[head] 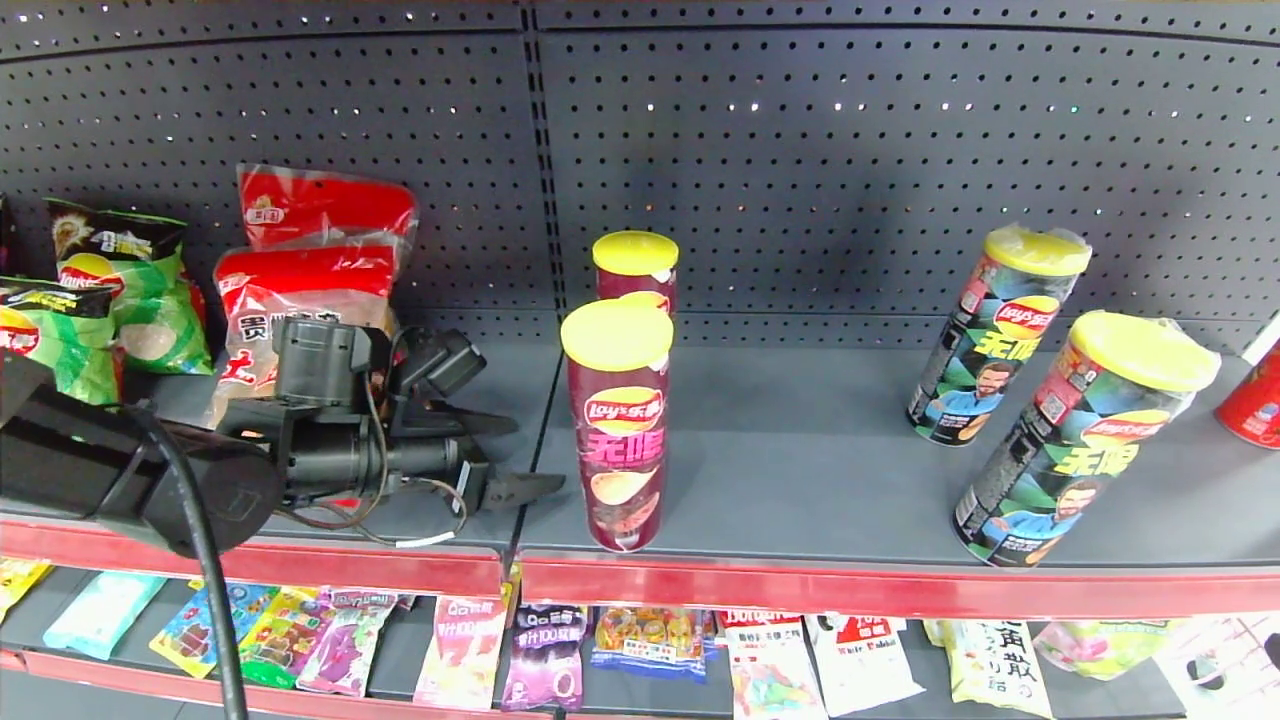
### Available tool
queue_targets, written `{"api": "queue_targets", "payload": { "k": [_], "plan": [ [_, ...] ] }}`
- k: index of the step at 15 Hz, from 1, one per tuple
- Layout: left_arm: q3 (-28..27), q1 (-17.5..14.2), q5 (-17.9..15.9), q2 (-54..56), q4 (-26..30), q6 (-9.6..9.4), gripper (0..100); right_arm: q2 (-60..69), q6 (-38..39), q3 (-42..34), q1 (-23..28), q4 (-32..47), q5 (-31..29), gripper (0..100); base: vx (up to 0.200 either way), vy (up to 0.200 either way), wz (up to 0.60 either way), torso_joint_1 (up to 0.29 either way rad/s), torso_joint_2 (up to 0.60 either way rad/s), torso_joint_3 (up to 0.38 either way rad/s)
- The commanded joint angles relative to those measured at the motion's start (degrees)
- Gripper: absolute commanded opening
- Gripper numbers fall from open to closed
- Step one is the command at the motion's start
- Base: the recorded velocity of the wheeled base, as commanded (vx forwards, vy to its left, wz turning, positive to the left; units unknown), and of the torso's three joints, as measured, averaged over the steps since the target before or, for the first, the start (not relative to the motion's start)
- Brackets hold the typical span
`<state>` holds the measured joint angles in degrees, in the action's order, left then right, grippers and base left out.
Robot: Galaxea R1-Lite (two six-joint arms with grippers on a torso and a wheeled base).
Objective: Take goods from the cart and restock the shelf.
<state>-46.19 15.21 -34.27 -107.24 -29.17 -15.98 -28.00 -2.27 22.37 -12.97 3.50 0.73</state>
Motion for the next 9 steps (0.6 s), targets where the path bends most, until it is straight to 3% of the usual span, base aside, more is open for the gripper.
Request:
{"api": "queue_targets", "payload": {
  "k": [1,2,4,5,6,7,8,9],
  "plan": [
    [4.44,-2.82,-0.19,7.22,0.08,-0.01,100,-0.04,-0.02,-0.48,-0.04,0.02,0.06,100,0.000,0.000,0.00,0.000,0.00,0.000],
    [8.40,-5.81,-0.01,14.87,0.78,0.07,100,0.49,-0.02,-2.15,-0.21,0.02,0.15,100,0.000,0.000,0.00,0.000,0.00,0.000],
    [17.98,-8.80,0.25,29.37,4.12,0.43,100,1.90,-0.11,-4.35,-0.21,-0.07,0.06,100,0.000,0.000,0.00,0.000,0.00,0.000],
    [20.09,-9.59,0.25,33.06,5.71,0.51,100,2.07,-0.11,-4.53,-0.21,-0.07,0.06,100,0.000,0.000,0.00,0.000,0.00,0.000],
    [25.01,-11.26,1.22,46.07,13.79,0.51,100,2.07,0.07,-4.70,0.05,-0.07,-0.20,100,0.000,0.000,0.00,0.000,0.00,0.000],
    [25.80,-11.61,2.19,49.76,16.96,0.51,100,2.07,0.07,-4.62,0.14,-0.07,-0.29,100,0.000,0.000,0.00,0.000,0.00,0.000],
    [26.94,-12.67,6.67,61.19,28.12,2.27,100,2.25,-0.02,-4.79,0.75,0.02,-1.08,100,0.000,0.000,0.00,0.000,0.00,0.000],
    [28.35,-13.02,9.83,70.33,34.53,6.23,100,2.69,-0.02,-5.14,1.81,0.02,-2.14,100,0.000,0.000,0.00,0.000,0.00,0.000]
  ]
}}
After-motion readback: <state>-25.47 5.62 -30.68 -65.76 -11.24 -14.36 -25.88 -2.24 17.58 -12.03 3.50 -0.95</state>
